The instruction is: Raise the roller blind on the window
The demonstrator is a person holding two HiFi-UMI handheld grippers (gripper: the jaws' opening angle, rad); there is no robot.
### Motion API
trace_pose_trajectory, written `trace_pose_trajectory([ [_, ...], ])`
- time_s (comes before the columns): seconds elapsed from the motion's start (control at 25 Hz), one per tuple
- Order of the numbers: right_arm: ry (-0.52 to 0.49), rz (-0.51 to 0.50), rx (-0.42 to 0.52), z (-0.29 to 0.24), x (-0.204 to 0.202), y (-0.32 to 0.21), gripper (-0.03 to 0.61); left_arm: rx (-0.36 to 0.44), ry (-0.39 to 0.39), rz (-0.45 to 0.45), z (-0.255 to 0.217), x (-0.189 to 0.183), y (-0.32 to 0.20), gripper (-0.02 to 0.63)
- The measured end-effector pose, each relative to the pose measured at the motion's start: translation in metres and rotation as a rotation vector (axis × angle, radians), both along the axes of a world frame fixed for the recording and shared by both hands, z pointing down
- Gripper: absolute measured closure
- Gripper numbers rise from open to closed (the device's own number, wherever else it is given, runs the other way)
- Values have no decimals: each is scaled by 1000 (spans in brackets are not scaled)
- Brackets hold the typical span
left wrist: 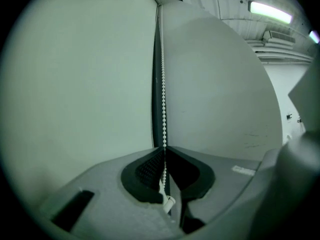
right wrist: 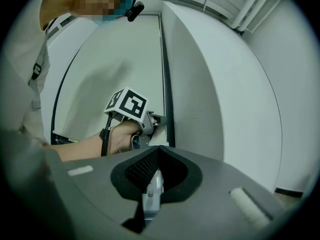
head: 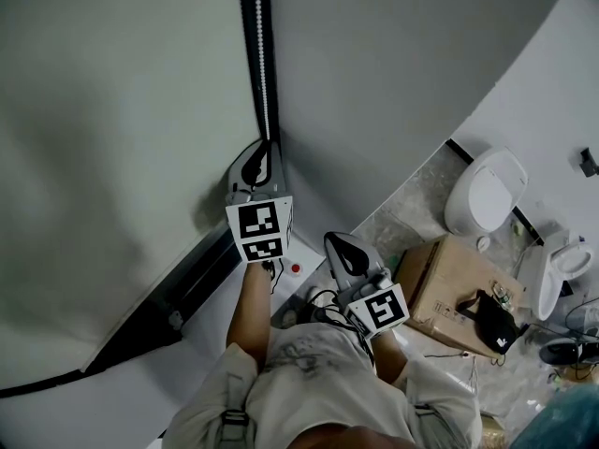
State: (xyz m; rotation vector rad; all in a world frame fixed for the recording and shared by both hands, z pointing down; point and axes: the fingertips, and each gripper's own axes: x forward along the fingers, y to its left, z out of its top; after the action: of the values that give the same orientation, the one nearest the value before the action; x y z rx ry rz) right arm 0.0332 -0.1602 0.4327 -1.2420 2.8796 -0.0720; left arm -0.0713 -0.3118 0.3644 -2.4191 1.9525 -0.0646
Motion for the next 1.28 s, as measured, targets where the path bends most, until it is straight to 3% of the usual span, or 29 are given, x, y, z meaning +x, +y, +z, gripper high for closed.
trace_pose_trajectory([
  [0.32, -17, -11, 61, -28, 2, -3, 568, -25, 84, 158, 12, 12, 37, 594],
  [0.72, -83, -138, 240, -122, -20, -13, 538, -30, 98, 326, 19, 41, 94, 594],
  [1.28, -102, -204, 346, -225, -43, -27, 466, -34, 104, 432, 16, 66, 134, 594],
])
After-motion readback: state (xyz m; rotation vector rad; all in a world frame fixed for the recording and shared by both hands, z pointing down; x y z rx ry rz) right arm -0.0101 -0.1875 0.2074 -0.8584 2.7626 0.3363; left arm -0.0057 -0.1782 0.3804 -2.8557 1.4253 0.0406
